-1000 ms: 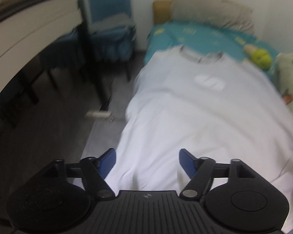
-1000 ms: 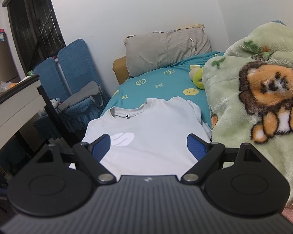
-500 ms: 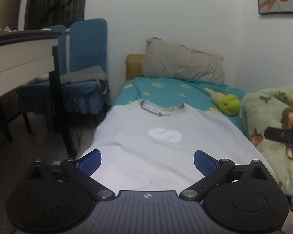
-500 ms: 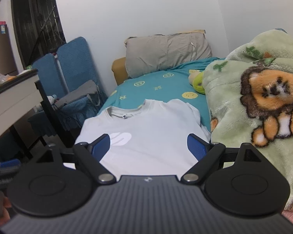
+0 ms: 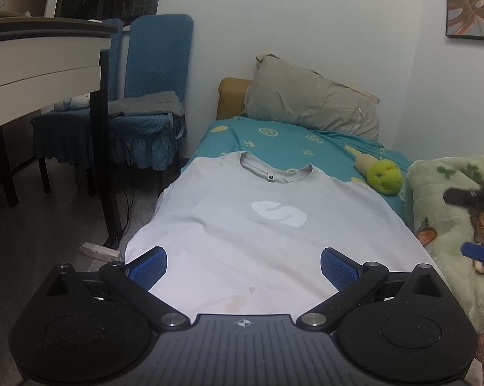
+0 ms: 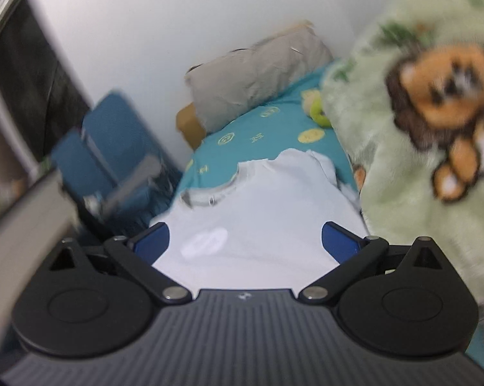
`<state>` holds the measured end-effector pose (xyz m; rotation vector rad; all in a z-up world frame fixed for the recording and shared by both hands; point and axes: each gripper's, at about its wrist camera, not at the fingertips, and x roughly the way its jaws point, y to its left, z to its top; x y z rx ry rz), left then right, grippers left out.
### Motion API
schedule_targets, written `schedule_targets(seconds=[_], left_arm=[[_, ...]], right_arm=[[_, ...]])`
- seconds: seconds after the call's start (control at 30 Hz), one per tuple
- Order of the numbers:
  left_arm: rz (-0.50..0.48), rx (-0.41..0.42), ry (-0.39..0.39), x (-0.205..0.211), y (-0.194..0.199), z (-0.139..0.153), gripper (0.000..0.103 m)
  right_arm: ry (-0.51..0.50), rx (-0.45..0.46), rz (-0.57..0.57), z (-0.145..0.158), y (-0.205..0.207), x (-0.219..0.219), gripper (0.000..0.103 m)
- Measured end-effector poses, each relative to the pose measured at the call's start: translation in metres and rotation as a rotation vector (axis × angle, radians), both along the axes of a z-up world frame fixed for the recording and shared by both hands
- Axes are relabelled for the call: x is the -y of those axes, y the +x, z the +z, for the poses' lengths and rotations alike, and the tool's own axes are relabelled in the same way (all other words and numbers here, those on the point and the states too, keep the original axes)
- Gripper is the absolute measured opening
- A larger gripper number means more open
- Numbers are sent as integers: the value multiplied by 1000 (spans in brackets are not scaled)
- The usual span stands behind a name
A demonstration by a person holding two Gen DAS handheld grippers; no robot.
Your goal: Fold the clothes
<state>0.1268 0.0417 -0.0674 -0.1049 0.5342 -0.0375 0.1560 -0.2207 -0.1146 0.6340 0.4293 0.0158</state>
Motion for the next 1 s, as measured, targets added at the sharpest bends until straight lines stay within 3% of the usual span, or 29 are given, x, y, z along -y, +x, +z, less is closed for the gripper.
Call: schedule_targets(seconds=[0.1, 0.13, 0.17, 0.23, 0.3, 0.37, 0.57, 0.67, 0.8, 0.83, 0.87, 0.93, 1.0], left_arm=[[-1, -6, -34, -1, 7, -5, 103], [-3, -14, -49, -2, 11, -9, 103], [-6, -20, -56, -1, 15, -13, 103], [-9, -27, -61, -1, 21, -21, 103], [-13, -28, -43, 0, 28, -29, 103], [-15, -38, -38, 1, 35, -37, 103], [-6, -83, -121, -10, 56, -52, 103], [13, -110, -141, -18, 62, -59, 103], [54, -150, -181, -30, 66, -64, 103], [66, -154, -191, -33, 67, -64, 103], [77, -157, -200, -36, 67, -64, 103], [93, -158, -213, -40, 68, -63, 103], [106, -156, -221, -42, 68, -62, 103]], right_arm=[[141, -44, -72, -9, 34, 25, 92], [182, -61, -107, -14, 46, 34, 79], [222, -78, -142, -19, 57, 43, 73], [273, -117, -214, -32, 79, 56, 71], [302, -153, -278, -47, 99, 66, 64], [284, -189, -326, -56, 117, 66, 64], [301, -302, -468, -79, 151, 50, 65], [238, -337, -504, -84, 166, 37, 68], [152, -318, -518, -88, 180, 29, 67], [128, -315, -510, -87, 182, 27, 64], [107, -313, -496, -87, 184, 25, 43], [67, -325, -467, -86, 188, 26, 16], [12, -297, -448, -77, 187, 26, 12]])
